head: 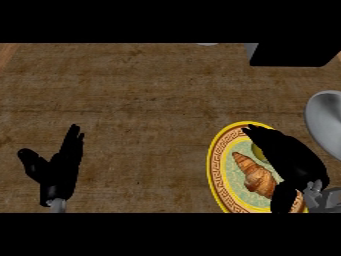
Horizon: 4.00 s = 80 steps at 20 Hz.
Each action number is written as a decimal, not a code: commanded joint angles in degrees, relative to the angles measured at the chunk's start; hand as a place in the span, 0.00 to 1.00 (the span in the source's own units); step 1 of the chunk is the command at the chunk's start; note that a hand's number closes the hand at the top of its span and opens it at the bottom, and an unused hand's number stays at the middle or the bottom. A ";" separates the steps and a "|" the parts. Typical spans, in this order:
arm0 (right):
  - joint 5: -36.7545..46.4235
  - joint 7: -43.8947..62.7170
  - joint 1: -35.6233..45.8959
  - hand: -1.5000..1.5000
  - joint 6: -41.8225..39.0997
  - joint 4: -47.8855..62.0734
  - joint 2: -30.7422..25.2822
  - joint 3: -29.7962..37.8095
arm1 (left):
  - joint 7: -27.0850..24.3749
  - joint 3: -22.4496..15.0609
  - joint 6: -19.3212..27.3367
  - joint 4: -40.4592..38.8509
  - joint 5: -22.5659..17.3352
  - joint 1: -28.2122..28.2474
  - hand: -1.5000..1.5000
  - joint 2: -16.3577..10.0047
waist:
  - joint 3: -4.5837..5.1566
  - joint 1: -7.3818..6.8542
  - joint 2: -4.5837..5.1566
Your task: Pick the croissant from the plate and place it in the pan
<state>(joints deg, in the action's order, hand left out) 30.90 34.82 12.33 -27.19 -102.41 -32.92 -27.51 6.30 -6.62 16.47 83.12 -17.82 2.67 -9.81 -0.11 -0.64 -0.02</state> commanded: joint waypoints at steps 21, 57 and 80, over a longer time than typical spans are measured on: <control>17.85 -15.25 -3.98 0.00 3.86 13.90 11.32 5.23 | 0.02 2.73 -3.64 0.65 2.98 3.36 0.50 3.12 | 0.11 0.45 0.01; 23.38 -29.48 -38.41 1.00 34.02 -29.83 6.96 17.01 | 0.70 3.90 -3.96 1.04 4.78 3.29 0.50 5.18 | 0.07 1.62 -0.21; 7.24 -40.65 -3.62 1.00 30.95 16.18 3.17 44.76 | -0.97 5.55 -6.24 -2.96 5.38 0.79 0.50 4.93 | 0.07 -0.11 0.27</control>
<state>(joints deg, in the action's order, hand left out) 38.49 0.78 3.72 0.78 -99.11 -27.82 13.70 6.90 -1.34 11.38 83.04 -12.44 3.00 -5.02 -0.19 -0.75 0.05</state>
